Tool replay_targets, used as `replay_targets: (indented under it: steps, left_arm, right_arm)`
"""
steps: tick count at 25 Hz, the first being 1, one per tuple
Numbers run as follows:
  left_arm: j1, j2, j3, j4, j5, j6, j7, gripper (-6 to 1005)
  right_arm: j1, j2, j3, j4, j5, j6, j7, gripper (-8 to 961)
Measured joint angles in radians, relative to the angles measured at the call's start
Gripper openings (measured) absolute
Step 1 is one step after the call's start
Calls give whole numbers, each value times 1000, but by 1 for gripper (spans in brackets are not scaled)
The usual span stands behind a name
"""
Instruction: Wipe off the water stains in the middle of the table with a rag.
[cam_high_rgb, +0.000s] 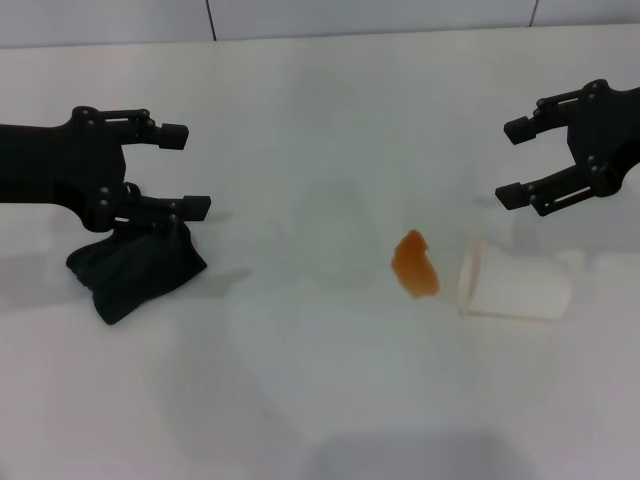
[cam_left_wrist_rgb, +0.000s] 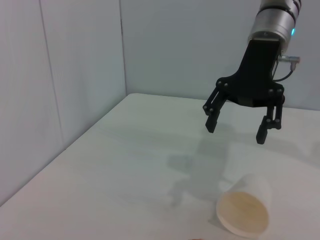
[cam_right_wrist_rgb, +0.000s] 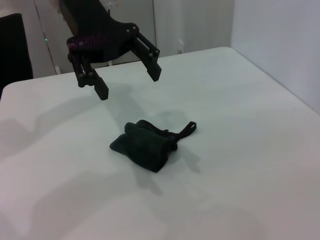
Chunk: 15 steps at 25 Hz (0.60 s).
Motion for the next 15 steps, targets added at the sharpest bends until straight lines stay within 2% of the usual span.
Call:
replay_targets:
  steps: [9,15]
  left_arm:
    - [2,0,2,0,1,-1,-4,879]
    - [5,5,2,0,2,1,-6,879]
  right_arm:
    - [6,-1,-7,0,-13,1,13,827]
    - [52,-10,-11,-8,-129,-67,62,827]
